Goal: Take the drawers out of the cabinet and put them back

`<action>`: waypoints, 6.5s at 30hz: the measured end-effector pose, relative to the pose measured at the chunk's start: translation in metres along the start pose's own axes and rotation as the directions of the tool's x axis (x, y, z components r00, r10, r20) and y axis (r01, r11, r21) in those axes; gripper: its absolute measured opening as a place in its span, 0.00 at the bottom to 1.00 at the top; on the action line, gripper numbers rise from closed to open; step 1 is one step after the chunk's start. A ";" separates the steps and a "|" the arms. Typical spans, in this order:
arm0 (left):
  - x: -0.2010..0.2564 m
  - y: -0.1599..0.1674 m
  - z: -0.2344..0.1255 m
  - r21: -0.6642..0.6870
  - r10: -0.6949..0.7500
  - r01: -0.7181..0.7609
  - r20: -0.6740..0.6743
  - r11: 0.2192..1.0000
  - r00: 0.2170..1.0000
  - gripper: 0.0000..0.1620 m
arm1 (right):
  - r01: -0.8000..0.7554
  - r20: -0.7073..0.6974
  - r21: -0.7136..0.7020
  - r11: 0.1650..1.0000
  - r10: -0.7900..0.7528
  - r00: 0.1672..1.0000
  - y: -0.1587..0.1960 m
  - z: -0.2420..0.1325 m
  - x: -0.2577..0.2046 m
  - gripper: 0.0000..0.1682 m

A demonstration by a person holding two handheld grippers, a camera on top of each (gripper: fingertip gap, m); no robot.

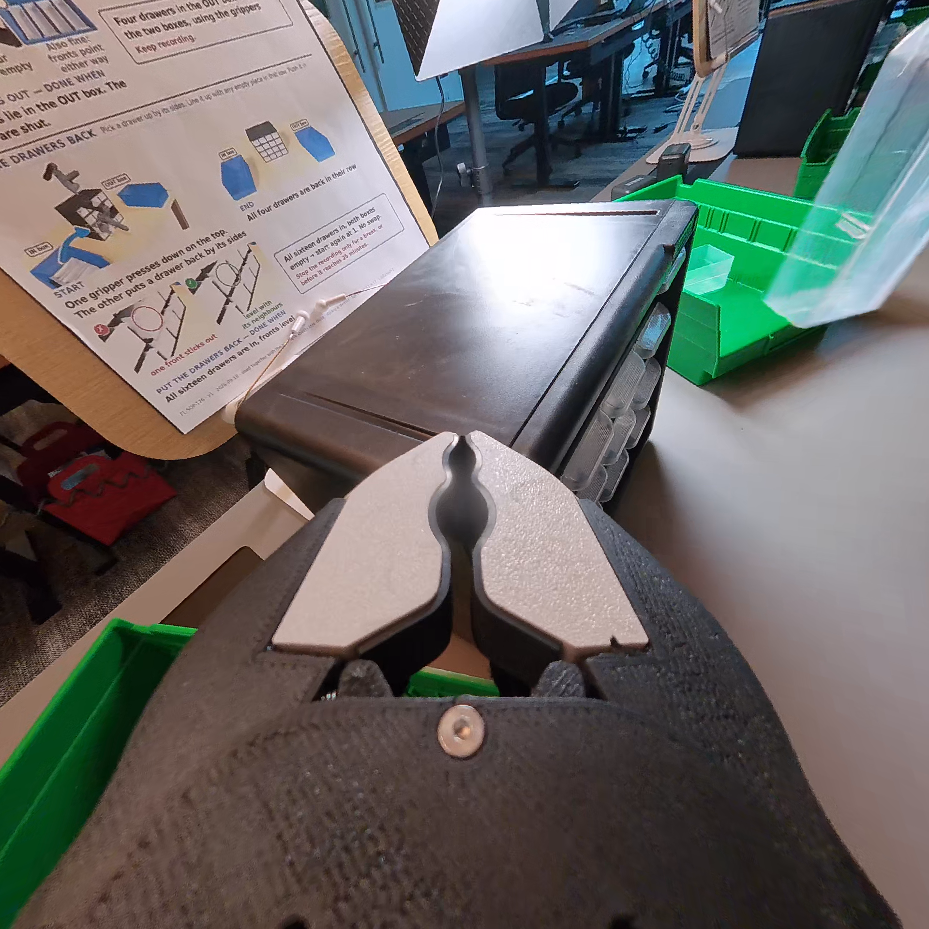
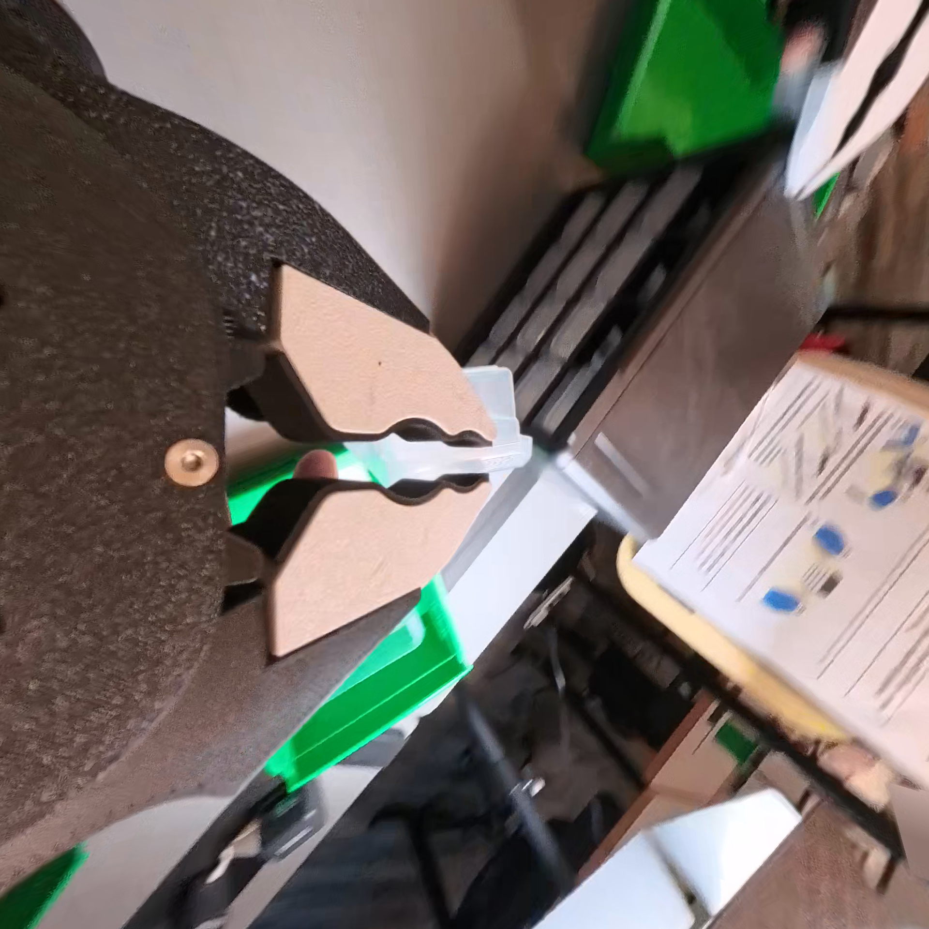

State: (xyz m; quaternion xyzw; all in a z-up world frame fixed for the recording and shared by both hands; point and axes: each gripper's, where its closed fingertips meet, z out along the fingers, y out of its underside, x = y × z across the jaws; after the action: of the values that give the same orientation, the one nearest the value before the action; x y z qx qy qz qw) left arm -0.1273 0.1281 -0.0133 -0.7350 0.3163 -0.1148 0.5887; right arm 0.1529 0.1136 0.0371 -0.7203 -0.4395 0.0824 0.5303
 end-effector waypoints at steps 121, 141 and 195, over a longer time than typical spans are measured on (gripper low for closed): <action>0.000 0.000 0.000 0.022 -0.033 0.033 -0.030 0.999 0.999 0.00 | 0.885 -0.437 0.014 0.464 -0.794 0.423 0.023 0.090 -0.059 0.03; 0.000 0.000 0.000 0.022 -0.030 0.031 -0.025 0.999 0.999 0.00 | 0.863 -0.185 0.055 0.502 -0.844 0.503 0.023 0.073 -0.087 0.11; 0.002 0.000 -0.001 0.020 -0.024 0.024 -0.016 1.000 1.000 0.00 | 0.373 -0.306 -0.727 0.576 -0.759 0.575 0.151 0.043 0.114 0.01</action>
State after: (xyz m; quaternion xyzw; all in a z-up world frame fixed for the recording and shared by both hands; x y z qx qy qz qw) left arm -0.1262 0.1261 -0.0130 -0.7316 0.3111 -0.1309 0.5923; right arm 0.2788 0.2175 -0.0674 -0.6392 -0.4714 -0.4723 0.3822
